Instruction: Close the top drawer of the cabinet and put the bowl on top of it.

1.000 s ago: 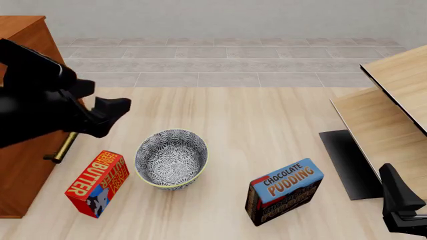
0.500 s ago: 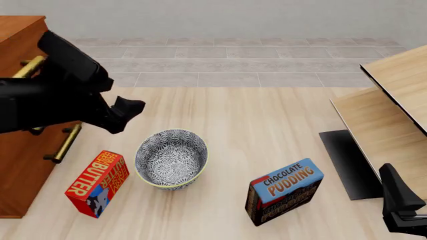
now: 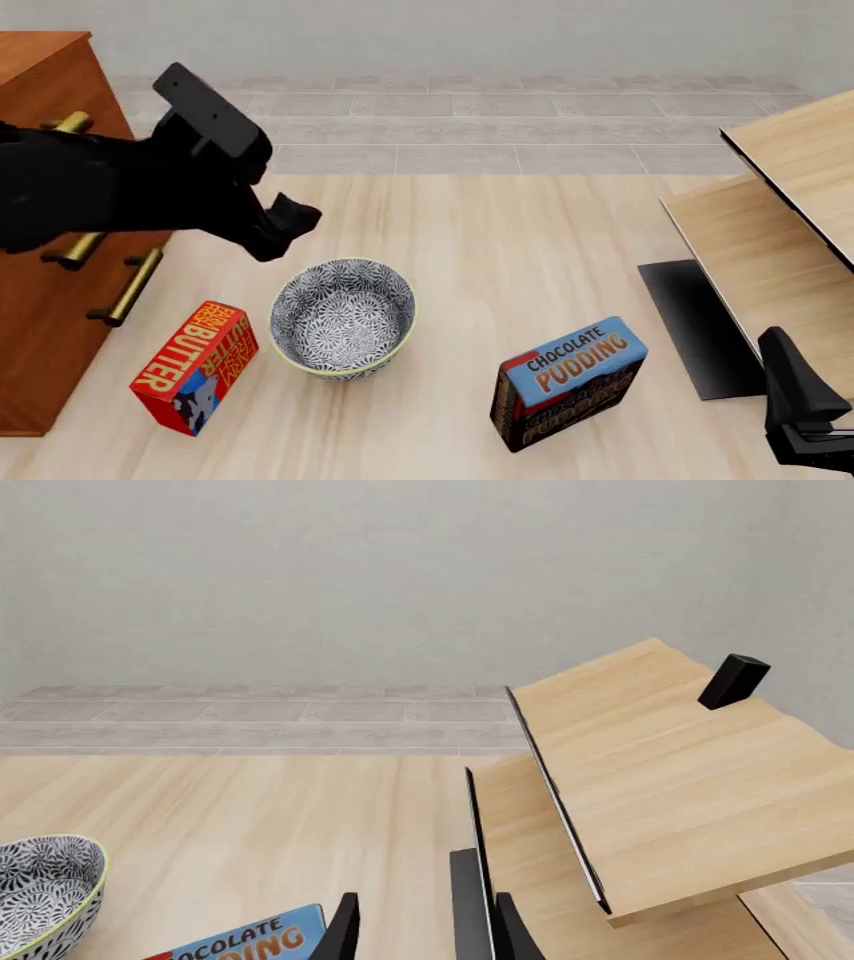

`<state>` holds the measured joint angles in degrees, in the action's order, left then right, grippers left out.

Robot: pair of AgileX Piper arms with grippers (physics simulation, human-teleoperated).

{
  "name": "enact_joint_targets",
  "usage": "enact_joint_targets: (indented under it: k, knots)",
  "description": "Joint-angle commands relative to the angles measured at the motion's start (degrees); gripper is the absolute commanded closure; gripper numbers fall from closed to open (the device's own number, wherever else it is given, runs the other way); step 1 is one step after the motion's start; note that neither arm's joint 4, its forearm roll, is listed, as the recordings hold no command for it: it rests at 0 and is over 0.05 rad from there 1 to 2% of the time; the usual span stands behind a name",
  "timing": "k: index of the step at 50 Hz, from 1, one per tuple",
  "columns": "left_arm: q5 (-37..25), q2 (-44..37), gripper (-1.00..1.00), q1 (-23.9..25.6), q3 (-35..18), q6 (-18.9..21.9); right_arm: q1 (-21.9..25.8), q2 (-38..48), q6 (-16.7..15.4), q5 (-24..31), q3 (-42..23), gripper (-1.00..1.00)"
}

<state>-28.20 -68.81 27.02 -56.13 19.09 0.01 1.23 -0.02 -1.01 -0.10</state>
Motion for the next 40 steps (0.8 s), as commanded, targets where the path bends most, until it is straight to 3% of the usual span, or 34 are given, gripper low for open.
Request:
enact_joint_targets:
  k: [1, 40]
  knots:
    - [-0.4, -3.4, -1.00, 0.7, -1.3, -0.4, 0.0, -0.3, 0.0, 0.3, 0.0, -1.00]
    - [5.5, -10.1, -1.00, -1.6, 0.7, -2.8, 0.0, -0.3, 0.0, 0.3, 0.0, -1.00]
